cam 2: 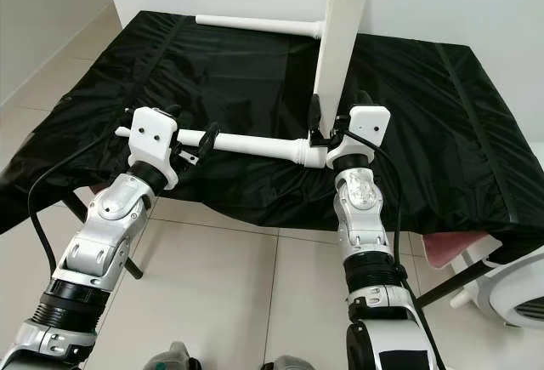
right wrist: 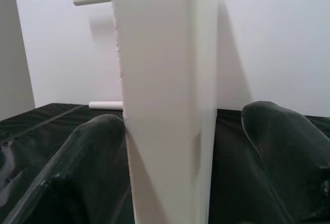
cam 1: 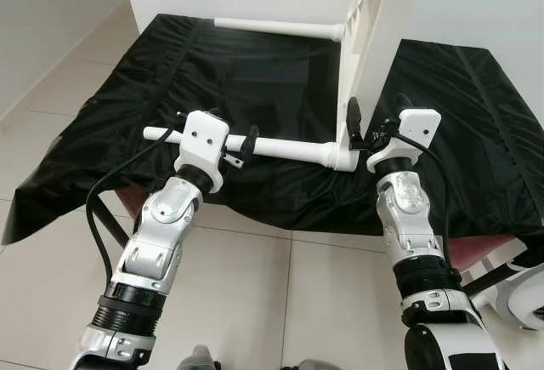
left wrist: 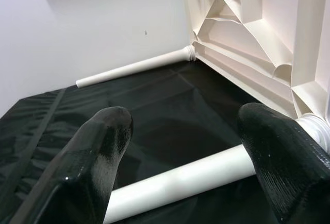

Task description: Building children table

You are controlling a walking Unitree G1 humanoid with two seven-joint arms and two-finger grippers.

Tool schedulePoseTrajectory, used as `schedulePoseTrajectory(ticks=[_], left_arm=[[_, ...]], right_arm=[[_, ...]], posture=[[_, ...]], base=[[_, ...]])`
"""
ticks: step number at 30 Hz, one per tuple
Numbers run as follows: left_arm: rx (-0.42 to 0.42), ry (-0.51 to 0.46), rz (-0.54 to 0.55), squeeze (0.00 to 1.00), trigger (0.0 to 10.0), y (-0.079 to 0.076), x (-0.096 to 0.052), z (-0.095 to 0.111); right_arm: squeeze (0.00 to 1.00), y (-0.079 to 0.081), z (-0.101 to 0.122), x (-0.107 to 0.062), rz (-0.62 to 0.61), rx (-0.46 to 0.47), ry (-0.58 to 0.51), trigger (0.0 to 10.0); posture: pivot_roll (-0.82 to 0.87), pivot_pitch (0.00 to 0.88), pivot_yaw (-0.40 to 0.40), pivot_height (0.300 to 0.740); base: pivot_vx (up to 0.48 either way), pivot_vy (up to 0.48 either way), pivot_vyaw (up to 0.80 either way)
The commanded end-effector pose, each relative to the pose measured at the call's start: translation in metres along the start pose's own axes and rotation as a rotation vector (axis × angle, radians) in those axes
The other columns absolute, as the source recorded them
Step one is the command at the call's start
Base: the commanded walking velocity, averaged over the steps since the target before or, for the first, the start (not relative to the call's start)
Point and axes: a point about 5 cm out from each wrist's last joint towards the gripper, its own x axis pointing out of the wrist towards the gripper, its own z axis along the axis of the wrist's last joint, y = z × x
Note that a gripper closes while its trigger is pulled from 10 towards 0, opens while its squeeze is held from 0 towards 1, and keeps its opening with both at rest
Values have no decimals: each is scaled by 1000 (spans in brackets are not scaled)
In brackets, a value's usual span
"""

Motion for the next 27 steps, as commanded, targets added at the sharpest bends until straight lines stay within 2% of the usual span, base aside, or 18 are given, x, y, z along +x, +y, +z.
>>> schedulePoseTrajectory(ticks=[1, 7, 10, 13, 15, 16, 18, 27], left_arm=[[13, 16, 23, 0, 10000, 1, -3, -2], [60, 26, 27, 0, 10000, -2, -8, -4], [58, 33, 32, 0, 10000, -2, -10, -6], [5, 49, 19, 0, 10000, -3, -13, -10], [-7, 54, 16, 0, 10000, -3, -14, -11], [-7, 54, 16, 0, 10000, -3, -14, -11], [0, 60, 15, 0, 10000, -3, -16, -14], [-29, 92, 26, 0, 10000, -2, -23, -26]], right_arm=[[0, 1, -2, -4, 9, 12, 4, 10000], [0, -4, -7, -21, 16, 13, 24, 10000], [0, -5, -8, -28, 13, 12, 29, 10000], [0, -10, -11, -43, 0, 5, 47, 10000], [0, -11, -12, -46, -5, 2, 52, 10000], [0, -11, -12, -46, -5, 2, 52, 10000], [0, -15, -15, -60, -22, -5, 77, 10000], [0, -19, -20, -80, -32, -11, 125, 10000]], posture=[[4, 0, -45, 740], [-4, 0, -48, 740], [-8, 0, -46, 740], [-16, 0, -41, 740], [-16, 0, -41, 740], [-16, 0, -41, 740], [-23, 0, -34, 740], [-41, 0, -24, 740]], base=[[0, 0, 0], [0, 0, 0], [0, 0, 0], [0, 0, 0], [0, 0, 0], [0, 0, 0], [0, 0, 0], [0, 0, 0]])
